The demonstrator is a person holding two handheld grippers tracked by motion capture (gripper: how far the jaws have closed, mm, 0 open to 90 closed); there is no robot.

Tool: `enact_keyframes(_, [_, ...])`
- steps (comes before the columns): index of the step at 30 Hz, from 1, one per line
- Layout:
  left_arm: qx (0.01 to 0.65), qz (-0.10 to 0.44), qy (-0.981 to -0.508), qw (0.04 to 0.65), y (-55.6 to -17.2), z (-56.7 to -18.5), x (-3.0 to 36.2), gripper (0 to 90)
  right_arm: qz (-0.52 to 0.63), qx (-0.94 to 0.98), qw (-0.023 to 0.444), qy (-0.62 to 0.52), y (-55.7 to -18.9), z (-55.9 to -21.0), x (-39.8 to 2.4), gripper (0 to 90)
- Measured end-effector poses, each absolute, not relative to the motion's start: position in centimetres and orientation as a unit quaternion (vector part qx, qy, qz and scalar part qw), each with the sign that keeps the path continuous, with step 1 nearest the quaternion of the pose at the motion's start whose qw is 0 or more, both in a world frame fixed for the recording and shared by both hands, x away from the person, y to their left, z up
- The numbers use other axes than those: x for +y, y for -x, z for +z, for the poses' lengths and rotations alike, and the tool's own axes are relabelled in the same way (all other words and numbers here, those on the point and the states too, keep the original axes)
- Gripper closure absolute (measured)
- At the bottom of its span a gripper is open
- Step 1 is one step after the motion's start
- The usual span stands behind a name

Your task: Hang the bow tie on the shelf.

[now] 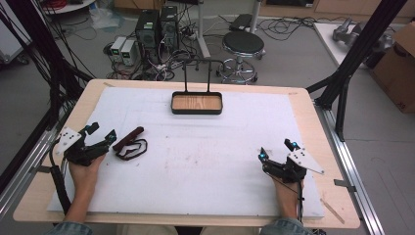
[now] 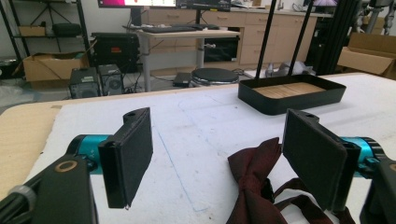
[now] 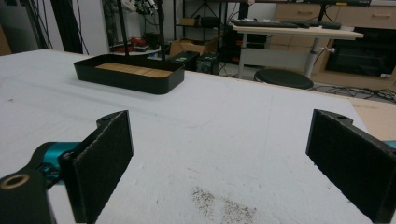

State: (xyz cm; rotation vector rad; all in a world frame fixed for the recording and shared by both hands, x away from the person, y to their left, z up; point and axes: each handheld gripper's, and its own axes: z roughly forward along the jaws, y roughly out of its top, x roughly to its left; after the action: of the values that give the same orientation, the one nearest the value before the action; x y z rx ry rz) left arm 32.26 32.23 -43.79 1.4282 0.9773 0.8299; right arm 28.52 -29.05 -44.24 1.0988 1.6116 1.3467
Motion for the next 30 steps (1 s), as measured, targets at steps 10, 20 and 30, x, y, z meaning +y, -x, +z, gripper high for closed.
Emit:
enact_keyframes(10, [0.416, 0.351, -0.613, 0.573, -32.3, -43.8, 32.1, 25.7, 0.528, 0.629, 0.373, -0.431, -28.5, -44.2, -29.0, 6.5])
enact_keyframes(20, [0.416, 0.35, -0.613, 0.574, -32.4, -43.9, 32.1, 26.2, 0.529, 0.629, 0.371, -0.433, -28.5, -44.2, -29.1, 6.5])
enact_keyframes(30, [0.431, 0.338, -0.643, 0.536, -34.0, -42.9, 31.1, 28.7, 0.525, 0.632, 0.372, -0.432, -28.5, -44.2, -29.0, 6.5])
